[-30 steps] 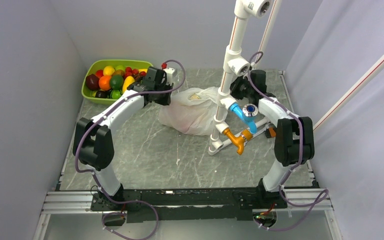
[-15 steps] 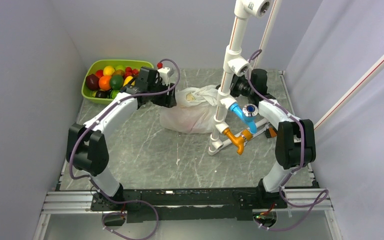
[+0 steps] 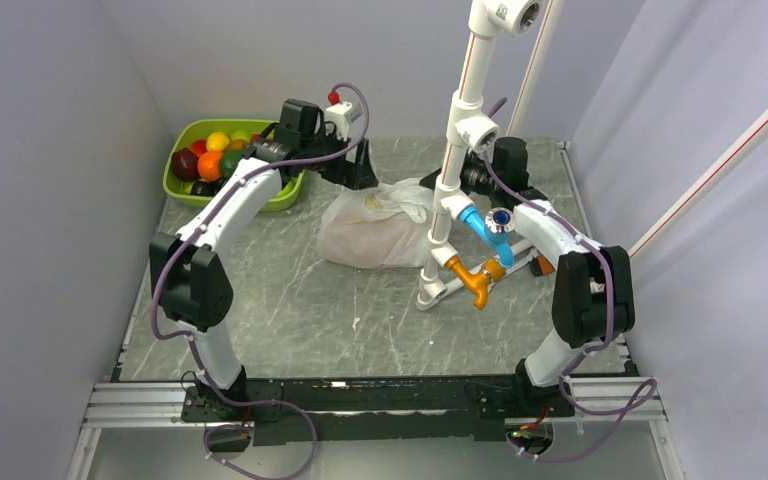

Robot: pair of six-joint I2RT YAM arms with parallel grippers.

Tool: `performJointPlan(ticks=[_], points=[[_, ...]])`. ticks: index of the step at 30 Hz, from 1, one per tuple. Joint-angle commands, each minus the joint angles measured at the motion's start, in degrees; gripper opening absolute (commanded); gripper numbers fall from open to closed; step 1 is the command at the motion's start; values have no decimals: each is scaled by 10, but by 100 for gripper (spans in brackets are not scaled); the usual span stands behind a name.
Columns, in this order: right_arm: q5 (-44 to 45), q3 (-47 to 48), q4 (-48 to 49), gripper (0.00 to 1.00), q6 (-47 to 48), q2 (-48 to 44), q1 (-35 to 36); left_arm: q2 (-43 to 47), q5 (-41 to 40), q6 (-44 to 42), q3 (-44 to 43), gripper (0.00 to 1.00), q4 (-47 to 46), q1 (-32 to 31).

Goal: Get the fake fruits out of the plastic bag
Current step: Untie the plastic bag at the center of the board.

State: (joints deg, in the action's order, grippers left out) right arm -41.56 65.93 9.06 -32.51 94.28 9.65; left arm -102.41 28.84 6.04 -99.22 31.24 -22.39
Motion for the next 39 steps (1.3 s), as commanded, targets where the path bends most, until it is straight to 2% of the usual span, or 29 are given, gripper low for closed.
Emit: performJointPlan(ticks=[1,9,14,18,22,26,30,32,35,37,39], points=[[-33,13,15,0,19,-10,9,-32,64,-4,4,94,2,13],[-40,11,17,0,21,-5,22,-30,97,6,53,84,-39,26],[-27,4,3,0,34,-25,23,-29,103,16,61,63,-51,25],[-31,17,-8,0,37,-23,25,-30,103,27,70,56,-69,25],[-5,13,-16,0,42,-31,25,-38,78,26,62,34,-55,25],[55,-6,-30,1,50,-54,25,-18,18,26,69,2,-47,26],[149,-8,-67,1,41,-66,23,16,-70,57,94,0,-57,36],[204,-19,-78,0,30,-79,17,31,-86,77,107,0,-64,41],[261,-43,-81,0,15,-101,10,53,-76,91,132,0,-91,43],[257,-55,-71,0,11,-109,9,62,-58,101,143,0,-105,43],[238,-50,-66,6,18,-109,9,61,-32,108,147,0,-114,43]])
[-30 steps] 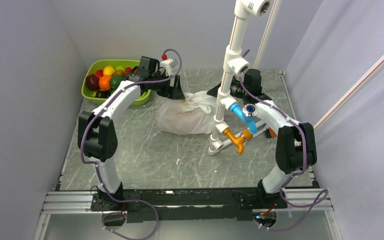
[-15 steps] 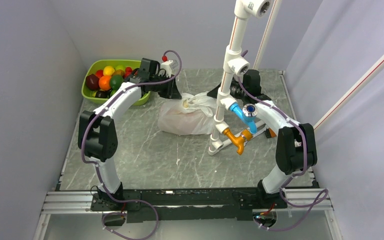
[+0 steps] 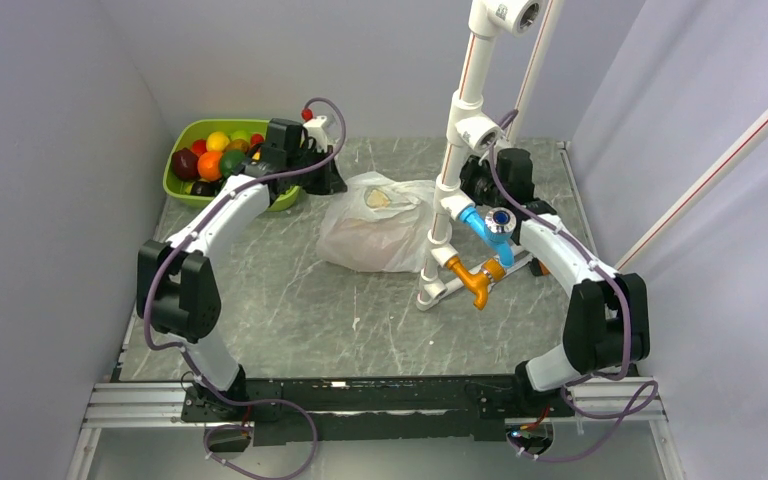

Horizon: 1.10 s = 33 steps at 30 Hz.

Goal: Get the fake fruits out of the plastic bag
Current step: Untie the plastic bag at the center of the board.

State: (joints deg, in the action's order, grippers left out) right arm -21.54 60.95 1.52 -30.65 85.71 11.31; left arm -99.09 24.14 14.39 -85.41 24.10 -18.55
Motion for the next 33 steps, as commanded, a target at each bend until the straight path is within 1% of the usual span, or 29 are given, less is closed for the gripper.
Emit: performJointPlan(ticks=[1,4,5,7,10,11,13,16,18,22,26,29,33], points=[[24,9,7,11,8,-20,-8,26,25,27,7,0,-44,4],[-23,50,-12,29,43,-7,-7,15,51,33,5,0,-48,4],[-32,59,-12,33,54,-6,-7,11,61,35,5,0,-50,4],[-42,70,-27,48,75,-7,-7,7,77,39,6,0,-56,4],[-56,84,-28,66,110,-12,-6,1,88,37,2,0,-54,-2],[-64,91,-31,71,122,-12,-6,-3,88,35,-2,0,-49,-4],[-74,109,-45,78,141,-6,-2,-8,86,31,-8,0,-41,-8],[-94,134,-61,81,172,6,19,-16,87,35,-12,0,-37,-10],[-85,147,-81,82,197,14,40,-19,88,36,-17,0,-30,-12],[-77,162,-103,82,223,36,72,-16,75,28,-21,0,-23,-15],[-57,182,-127,82,254,60,88,-14,68,26,-25,0,-17,-14],[-24,180,-131,81,272,68,101,-16,70,27,-27,0,-14,-14],[14,177,-130,79,269,78,109,-13,67,26,-27,0,-12,-16]])
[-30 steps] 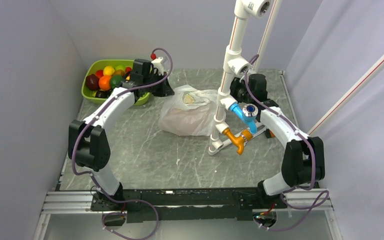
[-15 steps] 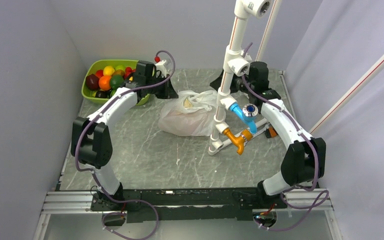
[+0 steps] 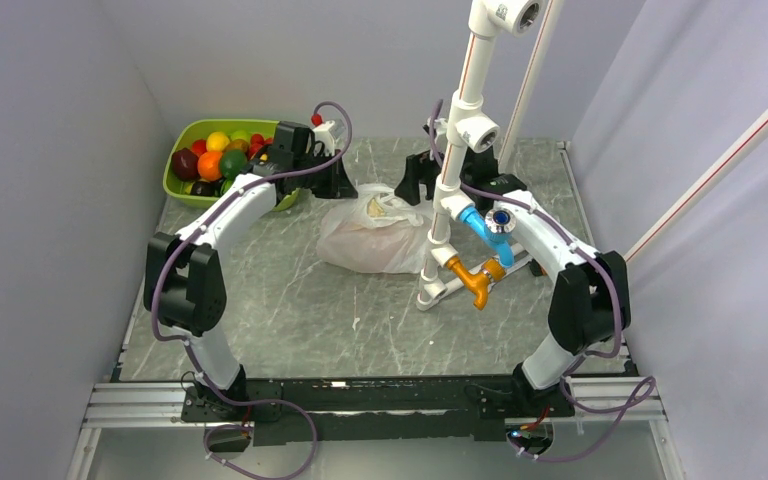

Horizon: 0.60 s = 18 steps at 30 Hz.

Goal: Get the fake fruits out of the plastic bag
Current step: Untie the plastic bag at the center of the board.

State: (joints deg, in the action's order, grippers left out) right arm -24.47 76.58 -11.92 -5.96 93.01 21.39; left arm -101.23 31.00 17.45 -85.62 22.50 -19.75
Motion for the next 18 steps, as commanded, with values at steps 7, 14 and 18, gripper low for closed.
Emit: performJointPlan(ticks=[7,14,18], points=[[87,7,20,53,-4,1,8,11,-27,-10,-28,0,15,-3],[172,-27,44,16,-44,-39,-8,35,-86,-4,-13,0,15,1],[167,-48,61,3,-94,-57,-51,49,-104,17,5,0,0,15]])
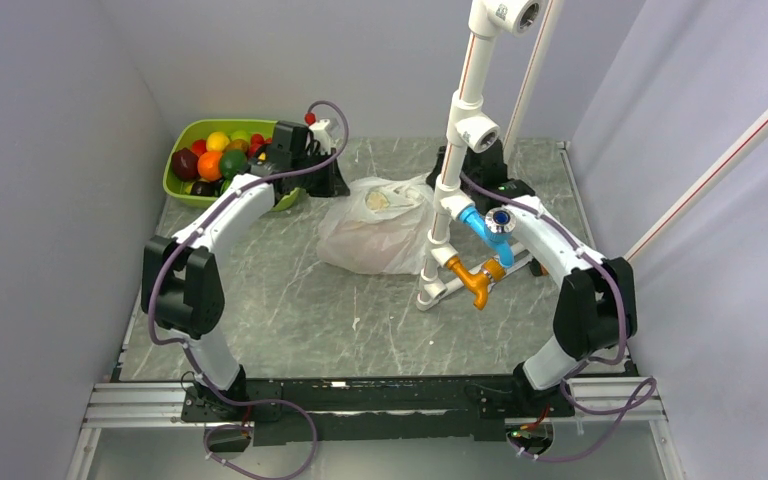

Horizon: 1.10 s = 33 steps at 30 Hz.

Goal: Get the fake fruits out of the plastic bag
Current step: Untie the plastic bag at the center of the board, then adjust the plastic bag at the center of the board.

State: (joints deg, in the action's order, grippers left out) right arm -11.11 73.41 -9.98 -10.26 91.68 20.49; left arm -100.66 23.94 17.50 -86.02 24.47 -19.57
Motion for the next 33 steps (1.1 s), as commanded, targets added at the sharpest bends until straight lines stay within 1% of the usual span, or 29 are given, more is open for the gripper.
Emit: performJointPlan(ticks=[1,3,5,7,12,17,18,20,23,24,25,27,30,31,32,33], points=[[24,-29,54,0,-71,-51,-57,46,-31,22,13,0,-25,19],[-6,-59,82,0,-118,-66,-92,56,-23,33,23,0,-35,31],[-57,-93,137,0,-163,-79,-132,61,-8,44,31,0,-48,44],[-91,-111,163,0,-194,-84,-155,61,17,57,36,0,-58,56],[-140,-113,191,0,-212,-77,-161,51,102,99,59,0,-110,84],[-264,-130,279,0,-232,-57,-154,58,182,105,80,0,-170,85],[-273,-127,280,0,-226,-53,-147,64,185,101,81,2,-173,85],[-273,-113,258,0,-202,-51,-134,78,163,72,75,15,-155,82],[-278,-108,244,0,-177,-57,-116,110,73,-6,62,37,-98,64],[-282,-109,247,0,-172,-60,-114,124,45,-22,62,47,-89,58],[-286,-111,252,0,-170,-63,-112,134,27,-34,65,55,-87,53],[-295,-119,265,0,-175,-68,-111,154,-17,-60,75,66,-89,36],[-307,-129,280,0,-185,-73,-107,178,-121,-133,87,73,-86,-19],[-310,-131,281,0,-184,-75,-107,184,-148,-147,92,78,-96,-34],[-310,-132,278,0,-181,-78,-105,186,-168,-151,99,86,-109,-42],[-310,-134,276,0,-179,-81,-104,184,-183,-144,94,89,-113,-46]])
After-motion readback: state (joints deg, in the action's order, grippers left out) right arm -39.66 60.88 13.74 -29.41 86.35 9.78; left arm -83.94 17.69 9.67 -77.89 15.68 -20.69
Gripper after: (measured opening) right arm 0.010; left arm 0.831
